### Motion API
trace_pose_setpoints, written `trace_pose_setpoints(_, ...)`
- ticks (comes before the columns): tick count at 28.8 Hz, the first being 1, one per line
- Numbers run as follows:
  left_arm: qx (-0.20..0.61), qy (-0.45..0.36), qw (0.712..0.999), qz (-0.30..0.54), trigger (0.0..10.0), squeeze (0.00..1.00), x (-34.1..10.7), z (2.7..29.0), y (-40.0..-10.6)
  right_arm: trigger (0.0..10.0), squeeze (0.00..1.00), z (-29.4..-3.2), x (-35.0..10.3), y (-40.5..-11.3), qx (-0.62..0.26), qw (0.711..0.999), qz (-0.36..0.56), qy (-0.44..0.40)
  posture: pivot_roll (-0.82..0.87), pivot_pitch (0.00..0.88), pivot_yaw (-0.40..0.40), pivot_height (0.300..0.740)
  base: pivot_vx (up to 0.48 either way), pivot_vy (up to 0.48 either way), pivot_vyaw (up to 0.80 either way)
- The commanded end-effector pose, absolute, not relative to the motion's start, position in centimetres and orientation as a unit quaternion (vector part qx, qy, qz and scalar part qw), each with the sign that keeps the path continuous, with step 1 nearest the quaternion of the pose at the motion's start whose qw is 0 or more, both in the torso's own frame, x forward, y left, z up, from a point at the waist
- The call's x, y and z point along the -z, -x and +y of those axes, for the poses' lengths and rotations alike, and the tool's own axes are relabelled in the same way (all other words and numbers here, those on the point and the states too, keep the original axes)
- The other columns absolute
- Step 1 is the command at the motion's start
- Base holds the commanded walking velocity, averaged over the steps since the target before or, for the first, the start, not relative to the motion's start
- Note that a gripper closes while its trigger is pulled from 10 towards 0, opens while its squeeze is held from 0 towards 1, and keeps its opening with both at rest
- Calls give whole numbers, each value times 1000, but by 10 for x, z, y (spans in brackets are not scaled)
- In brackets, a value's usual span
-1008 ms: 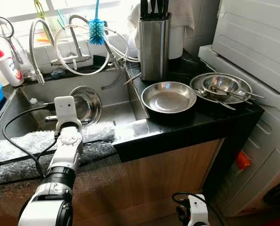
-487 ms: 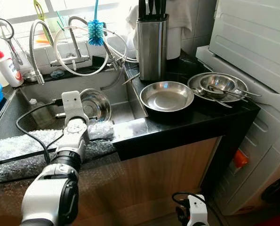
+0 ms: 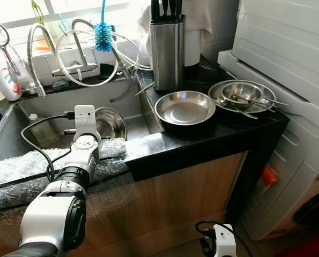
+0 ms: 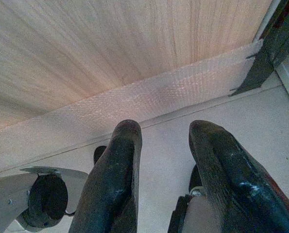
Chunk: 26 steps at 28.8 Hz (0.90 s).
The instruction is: Kitchen organization
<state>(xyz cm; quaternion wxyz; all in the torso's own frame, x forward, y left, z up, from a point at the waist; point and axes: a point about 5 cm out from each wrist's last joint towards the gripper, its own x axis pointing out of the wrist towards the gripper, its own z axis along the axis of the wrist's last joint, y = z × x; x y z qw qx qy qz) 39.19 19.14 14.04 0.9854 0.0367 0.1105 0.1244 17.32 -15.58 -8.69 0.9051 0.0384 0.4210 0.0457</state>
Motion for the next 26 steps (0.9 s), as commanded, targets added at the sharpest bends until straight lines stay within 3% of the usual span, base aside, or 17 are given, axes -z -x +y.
trace_pose_setpoints(1,-124,-32,983,129,10000,1000,-135,189,-391,10000,0,-152,87,-173,-53,905,421,-41,-20,0,129,740,0,0,0)
trace_pose_setpoints(11,-123,-25,983,136,10000,1000,-133,186,-391,10000,0,-154,87,-174,-53,904,422,-41,-21,0,130,740,0,0,0)
trace_pose_setpoints(12,-123,-24,983,135,10000,816,-133,186,-391,10000,0,-156,87,-173,-52,903,424,-41,-21,0,131,740,0,0,0)
trace_pose_setpoints(13,-123,-24,983,135,10000,816,-133,186,-391,10000,0,-156,87,-173,-52,903,424,-41,-21,0,131,740,0,0,0)
trace_pose_setpoints(14,-124,-22,983,130,10000,0,-134,186,-391,10000,0,-157,88,-172,-51,902,426,-40,-21,0,131,740,0,0,0)
trace_pose_setpoints(23,-115,3,988,105,10000,0,-139,182,-393,10000,0,-153,88,-173,-50,898,435,-40,-19,0,131,740,0,0,0)
trace_pose_setpoints(24,-106,6,989,102,10000,235,-139,179,-393,10000,0,-149,89,-173,-51,897,438,-40,-18,0,131,740,0,0,0)
trace_pose_setpoints(25,-106,6,989,102,10000,235,-139,179,-393,10000,0,-149,89,-173,-51,897,438,-40,-18,0,131,740,0,0,0)
trace_pose_setpoints(26,-101,5,990,100,10000,1000,-139,177,-393,10000,0,-145,89,-173,-52,896,440,-40,-18,0,131,740,0,0,0)
